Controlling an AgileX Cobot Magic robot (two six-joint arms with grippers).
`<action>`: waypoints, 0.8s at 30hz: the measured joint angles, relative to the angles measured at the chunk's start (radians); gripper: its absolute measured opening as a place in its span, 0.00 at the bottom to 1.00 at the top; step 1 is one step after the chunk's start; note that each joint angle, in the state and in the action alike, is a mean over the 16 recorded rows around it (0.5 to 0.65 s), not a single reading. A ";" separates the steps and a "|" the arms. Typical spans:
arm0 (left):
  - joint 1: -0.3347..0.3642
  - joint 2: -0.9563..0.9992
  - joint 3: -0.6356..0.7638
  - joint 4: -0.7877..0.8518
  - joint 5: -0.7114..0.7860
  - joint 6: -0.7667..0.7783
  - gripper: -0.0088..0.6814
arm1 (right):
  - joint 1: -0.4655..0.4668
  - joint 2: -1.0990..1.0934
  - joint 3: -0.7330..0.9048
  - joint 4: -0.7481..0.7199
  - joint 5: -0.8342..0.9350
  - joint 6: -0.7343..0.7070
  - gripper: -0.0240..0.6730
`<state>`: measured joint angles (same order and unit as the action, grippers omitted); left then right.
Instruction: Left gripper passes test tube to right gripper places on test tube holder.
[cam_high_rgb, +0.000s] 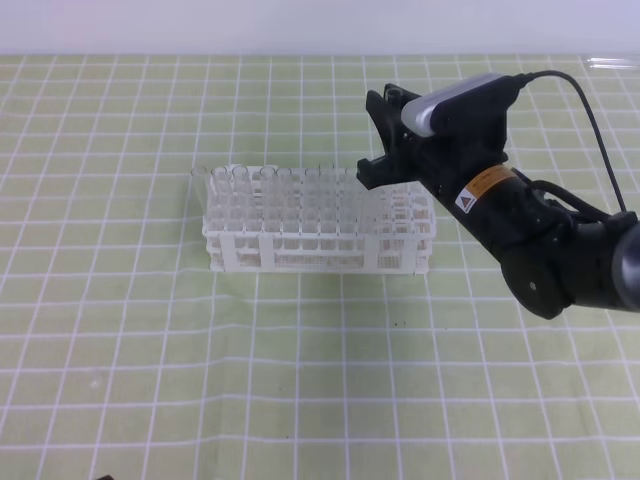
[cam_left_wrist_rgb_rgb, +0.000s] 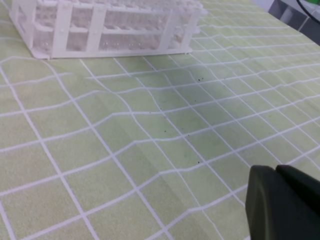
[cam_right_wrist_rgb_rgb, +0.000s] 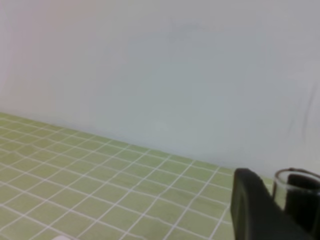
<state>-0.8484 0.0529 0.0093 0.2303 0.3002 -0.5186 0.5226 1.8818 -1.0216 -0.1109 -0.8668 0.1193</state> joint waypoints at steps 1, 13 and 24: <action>0.000 -0.001 -0.001 0.000 0.001 0.000 0.01 | 0.000 0.002 -0.001 -0.001 0.001 0.000 0.17; 0.000 0.001 0.002 0.001 0.001 0.000 0.01 | -0.001 0.030 -0.003 -0.009 0.004 0.018 0.17; 0.000 0.002 0.004 0.001 -0.002 -0.001 0.01 | -0.002 0.053 -0.003 -0.013 -0.010 0.026 0.17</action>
<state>-0.8481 0.0553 0.0130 0.2311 0.2985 -0.5192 0.5210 1.9348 -1.0247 -0.1236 -0.8769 0.1455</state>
